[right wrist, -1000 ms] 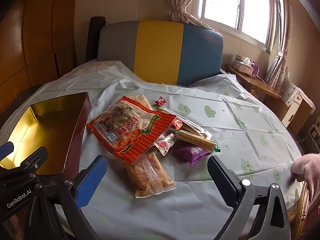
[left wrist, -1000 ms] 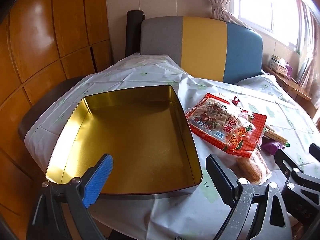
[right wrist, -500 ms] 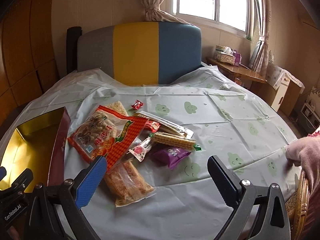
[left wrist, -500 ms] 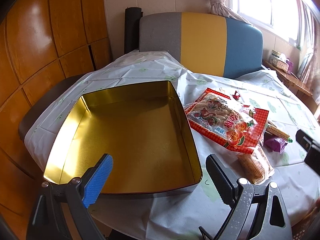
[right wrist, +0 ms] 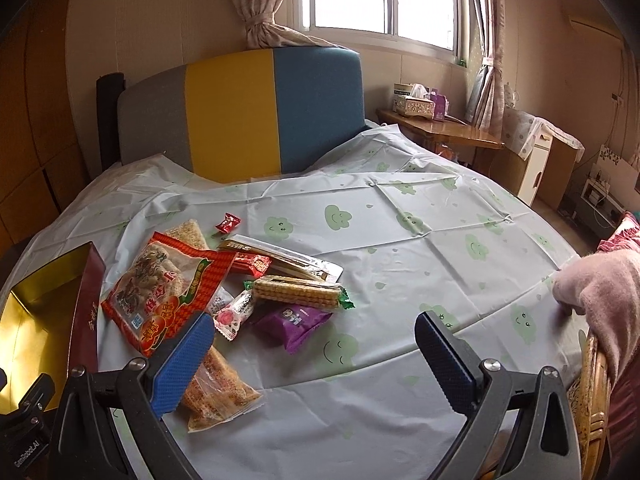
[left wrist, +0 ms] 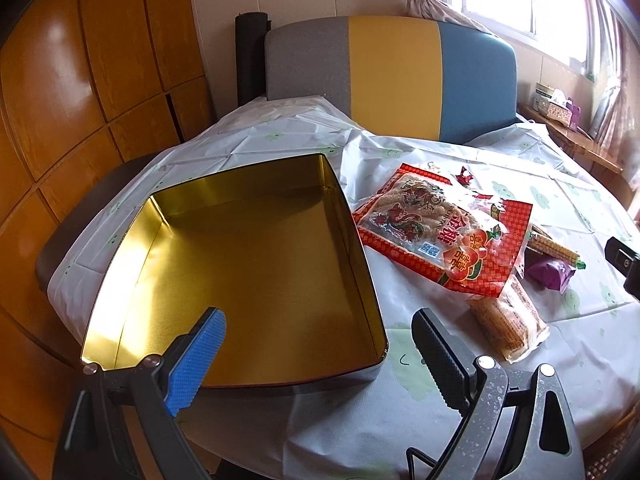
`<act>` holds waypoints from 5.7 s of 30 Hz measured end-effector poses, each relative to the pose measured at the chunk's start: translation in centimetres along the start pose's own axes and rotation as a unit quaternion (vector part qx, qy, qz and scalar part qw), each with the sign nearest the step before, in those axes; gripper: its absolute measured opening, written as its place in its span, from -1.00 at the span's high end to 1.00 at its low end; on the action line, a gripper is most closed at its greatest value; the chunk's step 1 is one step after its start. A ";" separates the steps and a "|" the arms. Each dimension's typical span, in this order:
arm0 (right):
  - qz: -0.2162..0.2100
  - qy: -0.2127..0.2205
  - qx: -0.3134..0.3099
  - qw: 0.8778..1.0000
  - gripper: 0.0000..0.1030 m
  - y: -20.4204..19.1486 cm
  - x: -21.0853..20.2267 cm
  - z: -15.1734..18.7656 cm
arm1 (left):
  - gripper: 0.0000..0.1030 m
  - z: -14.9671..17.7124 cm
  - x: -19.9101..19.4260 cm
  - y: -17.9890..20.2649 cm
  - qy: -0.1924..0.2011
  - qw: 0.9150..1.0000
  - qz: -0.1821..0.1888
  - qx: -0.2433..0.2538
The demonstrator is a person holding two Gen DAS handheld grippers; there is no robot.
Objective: Organize snacks
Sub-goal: 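Move the left tool toward the red-bordered peanut bag beside the gold tray, then close the left tool on the red-bordered peanut bag and lift it, then carry the peanut bag over the gold tray and open the left tool, then close the right tool on the long gold-and-white stick pack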
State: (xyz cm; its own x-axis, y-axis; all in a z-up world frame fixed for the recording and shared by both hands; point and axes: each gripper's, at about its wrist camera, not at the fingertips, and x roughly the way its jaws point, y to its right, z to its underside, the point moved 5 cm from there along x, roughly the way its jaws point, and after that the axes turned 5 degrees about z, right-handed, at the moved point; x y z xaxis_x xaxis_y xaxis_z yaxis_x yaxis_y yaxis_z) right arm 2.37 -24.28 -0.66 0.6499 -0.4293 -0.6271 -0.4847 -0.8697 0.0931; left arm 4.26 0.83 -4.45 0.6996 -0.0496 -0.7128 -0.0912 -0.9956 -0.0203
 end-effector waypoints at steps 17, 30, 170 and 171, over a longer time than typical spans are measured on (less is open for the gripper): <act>-0.007 -0.018 -0.012 1.000 -0.97 -0.3 1.1 0.7 | -0.84 -0.4 0.4 0.9 -0.009 1.000 0.003 0.012; -0.004 -0.021 -0.028 0.999 -0.97 -0.1 1.7 0.5 | -0.84 -0.9 0.4 1.5 -0.005 1.000 0.010 0.020; -0.164 -0.121 -0.170 0.964 -0.38 -0.7 10.5 -3.7 | 0.67 0.7 3.9 8.0 -0.135 0.972 0.171 0.087; -0.168 -0.125 -0.165 0.964 -0.38 -0.6 10.6 -3.8 | 0.67 0.9 4.0 8.4 -0.136 0.972 0.170 0.093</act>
State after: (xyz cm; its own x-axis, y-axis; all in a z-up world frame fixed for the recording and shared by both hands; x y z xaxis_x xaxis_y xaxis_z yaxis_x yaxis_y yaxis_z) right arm 11.78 -29.24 -4.47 0.5570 -0.0745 -0.8272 -0.0322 -0.9972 0.0682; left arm 5.67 -7.62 -8.06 0.3960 -0.3257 -0.8585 -0.4288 -0.8924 0.1408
